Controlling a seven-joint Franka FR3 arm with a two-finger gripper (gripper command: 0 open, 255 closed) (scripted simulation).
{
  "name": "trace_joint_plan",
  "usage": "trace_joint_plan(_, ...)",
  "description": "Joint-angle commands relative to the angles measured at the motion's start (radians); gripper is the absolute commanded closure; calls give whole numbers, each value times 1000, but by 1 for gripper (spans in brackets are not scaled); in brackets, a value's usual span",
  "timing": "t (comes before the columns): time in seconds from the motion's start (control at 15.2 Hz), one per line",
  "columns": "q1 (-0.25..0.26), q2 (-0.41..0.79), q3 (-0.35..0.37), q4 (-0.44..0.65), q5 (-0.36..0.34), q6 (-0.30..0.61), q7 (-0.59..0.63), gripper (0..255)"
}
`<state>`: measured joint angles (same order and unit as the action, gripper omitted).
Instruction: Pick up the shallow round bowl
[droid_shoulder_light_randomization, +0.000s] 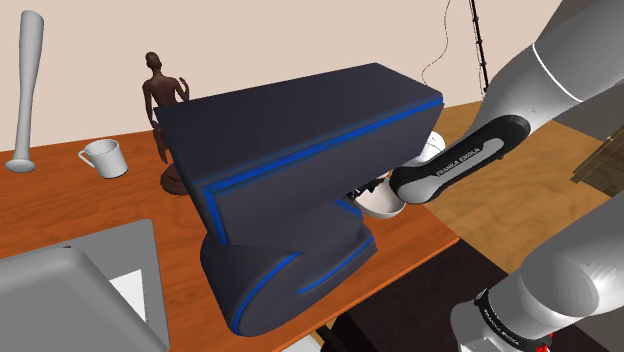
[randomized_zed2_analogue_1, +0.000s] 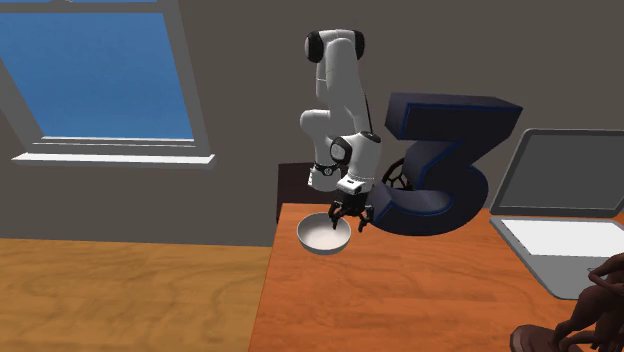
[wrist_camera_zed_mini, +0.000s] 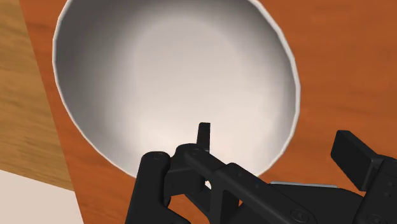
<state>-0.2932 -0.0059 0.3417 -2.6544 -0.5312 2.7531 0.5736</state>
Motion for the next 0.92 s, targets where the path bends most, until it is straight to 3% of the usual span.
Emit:
trace_joint_plan(0.0,9,20,12,-7,-13,4,9,255)
trace_joint_plan(0.59,11,14,11,-8,-4,2,2,255)
trace_joint_plan(0.86,25,-53,17,-14,108,-44,-89,255)
